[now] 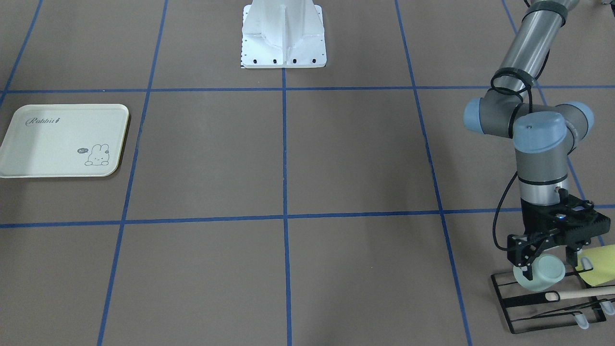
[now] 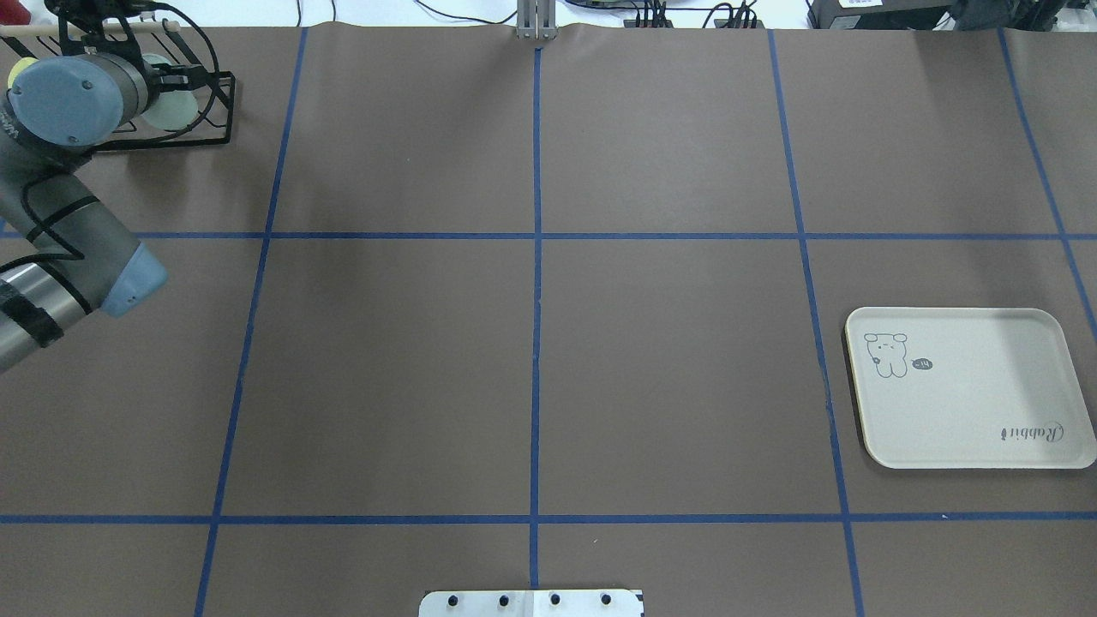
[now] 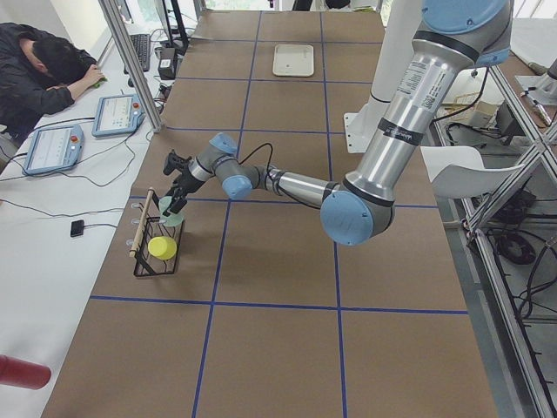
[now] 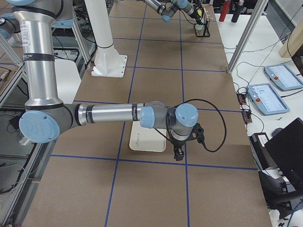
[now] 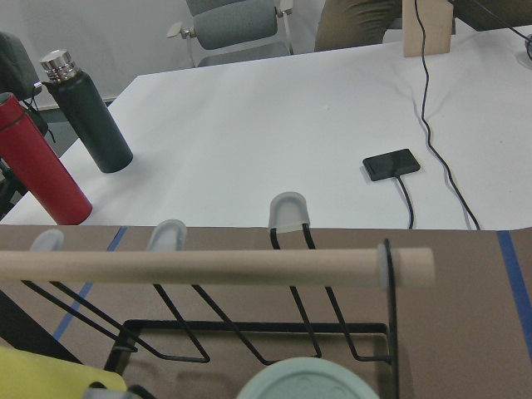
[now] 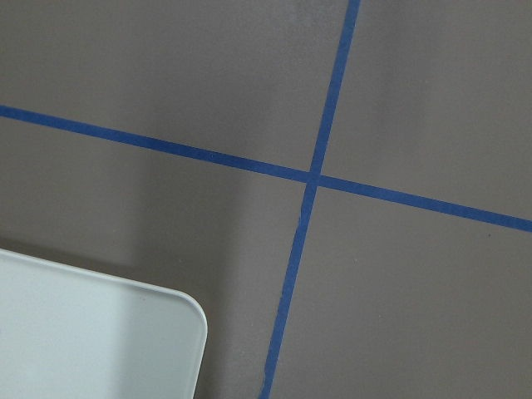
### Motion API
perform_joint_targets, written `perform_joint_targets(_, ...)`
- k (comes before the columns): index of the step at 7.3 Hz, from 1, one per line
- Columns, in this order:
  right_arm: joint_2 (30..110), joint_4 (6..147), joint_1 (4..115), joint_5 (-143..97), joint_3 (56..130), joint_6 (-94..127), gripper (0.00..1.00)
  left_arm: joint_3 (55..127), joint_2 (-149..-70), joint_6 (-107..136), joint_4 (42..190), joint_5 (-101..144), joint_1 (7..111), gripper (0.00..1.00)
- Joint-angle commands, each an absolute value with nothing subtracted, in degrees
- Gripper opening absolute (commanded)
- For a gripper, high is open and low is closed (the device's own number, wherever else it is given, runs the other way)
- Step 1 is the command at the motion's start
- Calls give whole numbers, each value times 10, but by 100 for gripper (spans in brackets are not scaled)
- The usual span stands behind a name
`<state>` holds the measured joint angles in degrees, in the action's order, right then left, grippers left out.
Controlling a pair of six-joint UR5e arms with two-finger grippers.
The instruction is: Left arm grabs green cup and hands to right arm on tray
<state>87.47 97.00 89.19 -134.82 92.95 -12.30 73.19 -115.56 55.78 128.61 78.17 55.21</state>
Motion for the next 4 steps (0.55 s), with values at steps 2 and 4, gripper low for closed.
perform_joint_targets(2, 875, 970, 892, -1348, 929, -123, 99, 719, -1159, 559, 1288, 771, 541, 100)
perform_joint_targets(4, 875, 969, 892, -1348, 929, -123, 99, 719, -1159, 558, 1287, 771, 541, 98)
